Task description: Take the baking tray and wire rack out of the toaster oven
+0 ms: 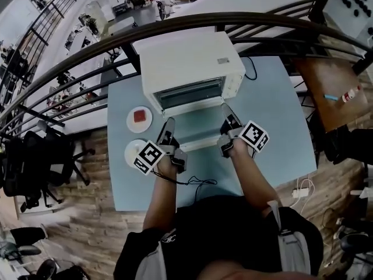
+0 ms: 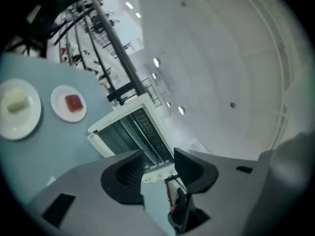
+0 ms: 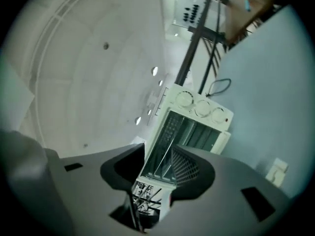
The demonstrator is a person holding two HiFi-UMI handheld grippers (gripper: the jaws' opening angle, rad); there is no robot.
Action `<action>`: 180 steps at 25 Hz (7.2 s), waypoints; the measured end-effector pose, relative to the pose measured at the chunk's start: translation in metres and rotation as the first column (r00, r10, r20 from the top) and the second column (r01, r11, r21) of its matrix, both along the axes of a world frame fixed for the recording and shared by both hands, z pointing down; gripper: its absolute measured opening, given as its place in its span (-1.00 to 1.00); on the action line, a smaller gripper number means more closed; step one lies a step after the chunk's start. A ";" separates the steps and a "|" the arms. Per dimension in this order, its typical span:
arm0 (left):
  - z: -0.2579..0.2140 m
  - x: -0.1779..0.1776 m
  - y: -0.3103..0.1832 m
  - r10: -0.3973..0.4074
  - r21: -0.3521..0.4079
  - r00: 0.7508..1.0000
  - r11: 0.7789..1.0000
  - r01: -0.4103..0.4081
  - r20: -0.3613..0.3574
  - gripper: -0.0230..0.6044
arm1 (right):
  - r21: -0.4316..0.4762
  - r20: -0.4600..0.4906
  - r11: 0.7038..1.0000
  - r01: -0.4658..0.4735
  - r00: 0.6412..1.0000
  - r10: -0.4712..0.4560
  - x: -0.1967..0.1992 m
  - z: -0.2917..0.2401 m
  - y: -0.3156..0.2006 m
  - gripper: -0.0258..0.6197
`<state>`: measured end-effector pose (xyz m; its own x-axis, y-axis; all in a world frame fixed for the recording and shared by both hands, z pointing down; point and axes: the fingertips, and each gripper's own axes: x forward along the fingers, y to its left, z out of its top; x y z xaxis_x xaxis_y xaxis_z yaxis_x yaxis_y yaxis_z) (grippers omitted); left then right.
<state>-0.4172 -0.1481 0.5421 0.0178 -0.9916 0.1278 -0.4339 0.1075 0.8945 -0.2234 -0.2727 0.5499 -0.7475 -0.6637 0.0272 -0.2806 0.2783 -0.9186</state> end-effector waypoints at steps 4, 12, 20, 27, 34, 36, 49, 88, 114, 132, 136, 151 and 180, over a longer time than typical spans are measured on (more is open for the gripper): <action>0.030 -0.006 -0.008 -0.043 -0.015 0.978 0.999 0.041 -0.203 -0.35 | -0.139 0.084 0.990 -0.029 0.996 0.041 0.004 0.024 -0.011 -0.42; 0.054 -0.036 -0.045 -0.112 0.002 0.954 0.993 0.117 -0.277 -0.35 | -0.214 0.083 0.974 -0.072 0.992 0.091 -0.020 0.054 -0.046 -0.42; 0.075 -0.068 -0.088 -0.190 0.020 0.964 0.980 0.197 -0.187 -0.35 | -0.240 0.096 0.968 -0.077 0.990 0.102 -0.051 0.094 -0.089 -0.43; 0.104 -0.080 -0.123 -0.218 0.061 0.908 0.965 0.255 -0.359 -0.35 | -0.221 0.113 0.972 -0.085 0.987 0.112 -0.072 0.106 -0.121 -0.43; 0.112 -0.089 -0.147 -0.233 0.086 0.871 0.951 0.297 -0.433 -0.37 | -0.221 0.147 0.970 -0.100 0.980 0.134 -0.088 0.108 -0.153 -0.42; 0.114 -0.090 -0.154 -0.237 0.082 0.871 0.951 0.299 -0.430 -0.37 | -0.231 0.161 0.968 -0.100 0.977 0.140 -0.093 0.110 -0.160 -0.42; 0.129 -0.097 -0.168 -0.269 0.038 0.804 0.940 0.339 -0.531 -0.70 | -0.328 0.252 0.940 -0.093 0.950 0.182 -0.111 0.123 -0.169 -0.75; 0.108 0.029 0.014 -0.268 0.002 0.844 0.953 0.304 -0.464 -0.73 | -0.319 0.247 0.946 0.063 0.969 0.018 0.005 0.105 0.006 -0.76; 0.068 0.158 0.078 -0.201 0.085 0.892 0.963 0.256 -0.404 -0.73 | -0.203 0.268 0.969 0.138 0.960 -0.081 0.128 0.058 0.064 -0.76; 0.082 0.287 0.002 0.044 0.079 0.909 0.997 -0.012 -0.415 -0.72 | -0.188 0.239 0.976 -0.107 0.959 0.152 0.281 0.069 0.026 -0.76; 0.091 0.319 -0.013 0.103 0.058 0.913 0.995 -0.087 -0.394 -0.71 | -0.209 0.231 0.963 -0.171 0.948 0.219 0.317 0.079 0.021 -0.76; 0.152 0.406 -0.032 0.220 -0.089 0.893 0.957 -0.275 -0.392 -0.66 | -0.322 0.116 0.887 -0.332 0.916 0.384 0.411 0.141 0.018 -0.74; 0.240 0.430 0.003 0.166 -0.491 0.923 0.806 -0.330 -0.348 -0.61 | -0.402 -0.451 0.792 -0.459 0.852 0.265 0.427 0.235 0.030 -0.66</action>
<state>0.0125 -0.1454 0.7821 0.3692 -0.7242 0.5824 -0.2577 0.5223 0.8129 0.2038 -0.2432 0.7850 -0.3255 -0.7087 0.6259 -0.5971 -0.3592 -0.7172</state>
